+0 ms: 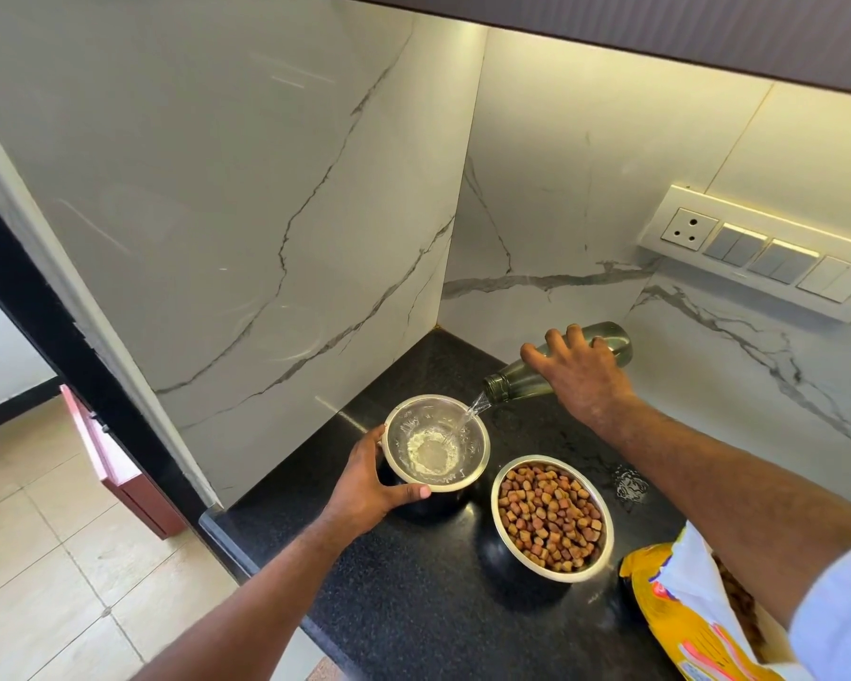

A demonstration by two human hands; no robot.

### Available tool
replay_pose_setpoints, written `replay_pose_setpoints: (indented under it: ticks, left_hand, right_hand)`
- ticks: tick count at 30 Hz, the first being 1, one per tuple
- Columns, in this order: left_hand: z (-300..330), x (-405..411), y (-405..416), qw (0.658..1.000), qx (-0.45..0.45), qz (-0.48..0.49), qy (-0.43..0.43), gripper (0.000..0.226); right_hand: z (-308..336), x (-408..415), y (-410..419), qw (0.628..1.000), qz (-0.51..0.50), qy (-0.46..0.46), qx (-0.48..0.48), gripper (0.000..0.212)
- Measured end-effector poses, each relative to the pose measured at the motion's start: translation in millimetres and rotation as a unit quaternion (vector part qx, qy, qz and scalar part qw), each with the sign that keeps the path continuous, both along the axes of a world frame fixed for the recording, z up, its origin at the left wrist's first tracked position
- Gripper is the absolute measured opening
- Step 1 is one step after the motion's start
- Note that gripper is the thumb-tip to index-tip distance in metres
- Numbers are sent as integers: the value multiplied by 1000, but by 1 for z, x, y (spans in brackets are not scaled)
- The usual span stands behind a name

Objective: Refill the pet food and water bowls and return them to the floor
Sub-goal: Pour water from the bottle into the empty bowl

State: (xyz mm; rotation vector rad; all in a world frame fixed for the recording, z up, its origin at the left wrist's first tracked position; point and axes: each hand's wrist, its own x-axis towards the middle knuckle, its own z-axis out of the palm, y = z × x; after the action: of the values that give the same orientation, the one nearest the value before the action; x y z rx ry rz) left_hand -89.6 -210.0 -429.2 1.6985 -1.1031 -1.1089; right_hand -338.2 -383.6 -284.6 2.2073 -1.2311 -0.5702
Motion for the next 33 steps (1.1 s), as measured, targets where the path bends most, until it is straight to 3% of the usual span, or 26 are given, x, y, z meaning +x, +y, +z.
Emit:
replay_pose_setpoints:
  ticks: [17, 22, 33]
  left_hand:
    - [-7, 6, -7, 1000, 4, 10, -3, 126]
    - [-8, 9, -13, 1000, 2, 19, -15, 125]
    - [1, 12, -50, 994, -42, 62, -78, 82]
  right_hand:
    - [-18, 3, -6, 1000, -11, -16, 16, 94]
    - [-40, 3, 2, 993, -31, -96, 52, 95]
    - [-81, 10, 27, 937, -92, -321, 101, 95]
